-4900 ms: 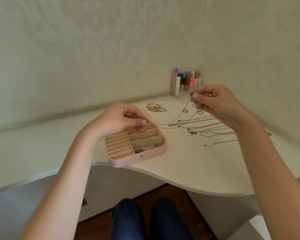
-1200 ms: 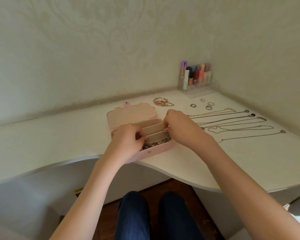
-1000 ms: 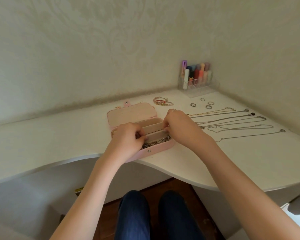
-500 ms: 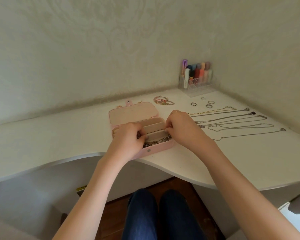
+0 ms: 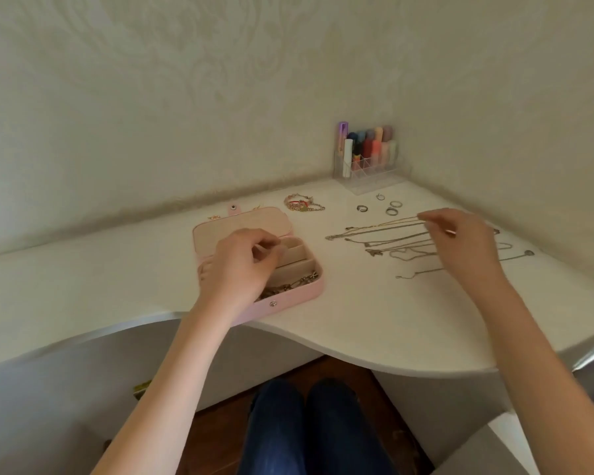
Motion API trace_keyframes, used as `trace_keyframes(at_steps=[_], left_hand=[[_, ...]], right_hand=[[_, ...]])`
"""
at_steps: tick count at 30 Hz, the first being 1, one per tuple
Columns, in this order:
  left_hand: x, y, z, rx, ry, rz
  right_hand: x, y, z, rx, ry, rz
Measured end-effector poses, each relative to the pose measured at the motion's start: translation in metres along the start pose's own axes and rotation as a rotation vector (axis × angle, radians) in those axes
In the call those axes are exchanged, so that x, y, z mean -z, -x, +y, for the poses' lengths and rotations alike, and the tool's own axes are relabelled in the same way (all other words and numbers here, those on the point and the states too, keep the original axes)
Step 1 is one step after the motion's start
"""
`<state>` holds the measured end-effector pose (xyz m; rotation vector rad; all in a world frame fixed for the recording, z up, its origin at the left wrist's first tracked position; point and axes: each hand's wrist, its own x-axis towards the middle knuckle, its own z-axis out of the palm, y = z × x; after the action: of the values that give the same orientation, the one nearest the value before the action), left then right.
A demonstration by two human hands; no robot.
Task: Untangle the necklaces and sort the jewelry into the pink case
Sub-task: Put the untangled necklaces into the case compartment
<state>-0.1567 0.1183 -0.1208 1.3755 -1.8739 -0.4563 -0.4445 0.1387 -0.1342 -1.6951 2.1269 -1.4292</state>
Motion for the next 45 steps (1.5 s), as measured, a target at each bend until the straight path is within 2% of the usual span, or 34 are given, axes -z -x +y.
trace_keyframes(at_steps=[4,7,12,15,19,22,24,27,30,33,39,45], left_hand=[[-0.033,-0.007,0.034,-0.119,0.028,-0.005],[-0.06,-0.013,0.058,-0.221,0.029,-0.062],[-0.1,-0.012,0.093,-0.323,0.109,-0.147],[-0.122,-0.01,0.106,-0.361,0.162,-0.207],[-0.146,-0.008,0.118,-0.363,0.239,-0.272],[-0.158,-0.01,0.126,-0.297,0.289,-0.325],[-0.161,-0.015,0.132,-0.214,0.361,-0.378],[-0.157,-0.02,0.135,-0.102,0.515,-0.541],[-0.139,-0.02,0.125,-0.073,0.632,-0.626],[-0.112,-0.018,0.103,-0.014,0.648,-0.547],[-0.051,-0.012,0.069,0.06,0.552,-0.4],[0.006,-0.012,0.053,0.109,0.573,-0.205]], right_hand=[[0.04,-0.011,0.061,-0.175,0.393,0.093],[0.05,-0.002,0.08,-0.255,0.521,0.148],[0.052,-0.004,0.087,-0.338,0.479,0.133],[0.049,-0.006,0.089,-0.308,0.424,0.149],[0.052,0.0,0.082,-0.242,0.289,0.245],[0.057,0.002,0.063,-0.254,0.0,0.257],[0.062,0.002,0.046,-0.265,-0.283,0.189],[0.066,0.0,0.019,-0.236,-0.659,-0.012],[0.066,-0.004,0.002,-0.216,-0.787,-0.112],[0.061,-0.009,-0.005,-0.132,-0.716,-0.144],[0.028,-0.017,-0.022,0.078,-0.355,-0.105],[-0.006,-0.016,-0.037,0.111,-0.24,-0.149]])
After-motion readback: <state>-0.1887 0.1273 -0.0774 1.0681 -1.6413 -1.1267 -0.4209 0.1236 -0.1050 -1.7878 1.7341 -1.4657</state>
